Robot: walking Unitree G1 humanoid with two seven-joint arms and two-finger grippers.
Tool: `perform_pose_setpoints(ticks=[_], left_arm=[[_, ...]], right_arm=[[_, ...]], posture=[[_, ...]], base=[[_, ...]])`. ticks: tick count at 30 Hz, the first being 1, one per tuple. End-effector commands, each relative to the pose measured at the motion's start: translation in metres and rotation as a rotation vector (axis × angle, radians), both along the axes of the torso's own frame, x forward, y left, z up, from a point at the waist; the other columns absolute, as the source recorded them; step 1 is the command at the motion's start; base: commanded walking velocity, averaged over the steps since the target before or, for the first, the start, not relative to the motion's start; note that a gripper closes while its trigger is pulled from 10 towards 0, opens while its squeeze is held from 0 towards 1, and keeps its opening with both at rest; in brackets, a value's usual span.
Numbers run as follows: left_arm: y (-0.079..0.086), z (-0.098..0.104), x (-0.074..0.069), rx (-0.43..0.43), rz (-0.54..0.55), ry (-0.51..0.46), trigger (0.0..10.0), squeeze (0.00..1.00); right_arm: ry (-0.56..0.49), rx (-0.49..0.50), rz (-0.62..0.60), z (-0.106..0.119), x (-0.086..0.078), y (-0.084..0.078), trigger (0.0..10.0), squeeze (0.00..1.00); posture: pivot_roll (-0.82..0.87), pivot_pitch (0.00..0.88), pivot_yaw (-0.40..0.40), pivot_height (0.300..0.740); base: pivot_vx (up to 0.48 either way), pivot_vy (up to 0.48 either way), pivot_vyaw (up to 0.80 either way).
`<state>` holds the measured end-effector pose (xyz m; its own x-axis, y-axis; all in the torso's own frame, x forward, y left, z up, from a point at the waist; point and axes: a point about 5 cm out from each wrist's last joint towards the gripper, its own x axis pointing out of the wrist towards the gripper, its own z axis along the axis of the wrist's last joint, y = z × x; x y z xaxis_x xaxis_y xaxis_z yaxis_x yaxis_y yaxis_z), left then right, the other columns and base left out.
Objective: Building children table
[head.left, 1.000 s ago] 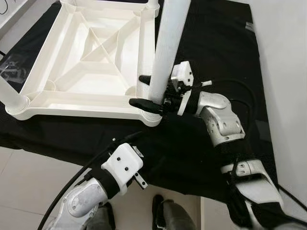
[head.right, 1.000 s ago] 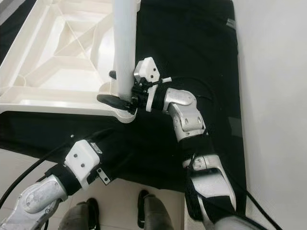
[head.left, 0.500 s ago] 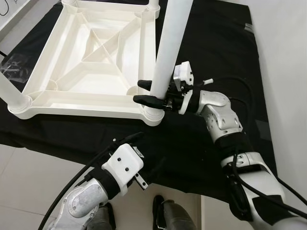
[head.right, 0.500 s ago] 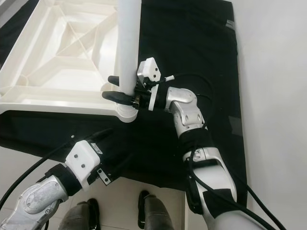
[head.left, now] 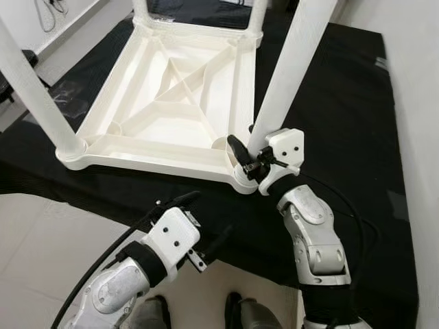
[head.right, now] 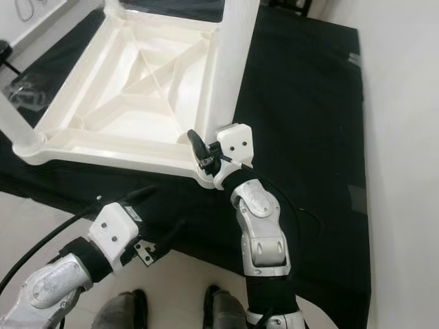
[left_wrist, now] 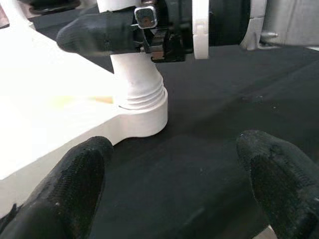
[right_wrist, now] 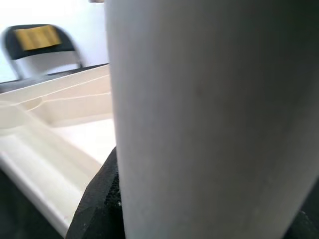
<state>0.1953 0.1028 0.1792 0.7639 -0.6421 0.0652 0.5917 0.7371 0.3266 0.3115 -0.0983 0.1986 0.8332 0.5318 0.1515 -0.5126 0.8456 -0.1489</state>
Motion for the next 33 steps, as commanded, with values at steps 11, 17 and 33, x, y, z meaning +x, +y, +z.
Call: perform_pose_setpoints(ticks=[11, 17, 33], left_arm=[[-0.009, -0.005, -0.001, -0.010, -0.029, 0.015, 10.0, 0.00], [-0.010, -0.004, -0.001, -0.004, -0.031, 0.012, 10.0, 0.00], [-0.009, -0.003, -0.001, 0.014, -0.034, 0.014, 10.0, 0.00]], right_arm=[[0.069, 0.019, 0.282, 0.010, 0.010, 0.001, 10.0, 1.00], [-0.050, -0.122, 0.681, 0.041, 0.017, -0.010, 10.0, 0.00], [-0.022, -0.121, 0.840, 0.048, 0.035, -0.019, 0.0, 0.00]], posture=[[0.10, 0.251, -0.140, 0.740], [0.11, 0.248, -0.137, 0.740], [0.13, 0.263, -0.128, 0.740]], base=[[0.000, 0.000, 0.00], [0.000, 0.000, 0.00], [0.000, 0.000, 0.00]])
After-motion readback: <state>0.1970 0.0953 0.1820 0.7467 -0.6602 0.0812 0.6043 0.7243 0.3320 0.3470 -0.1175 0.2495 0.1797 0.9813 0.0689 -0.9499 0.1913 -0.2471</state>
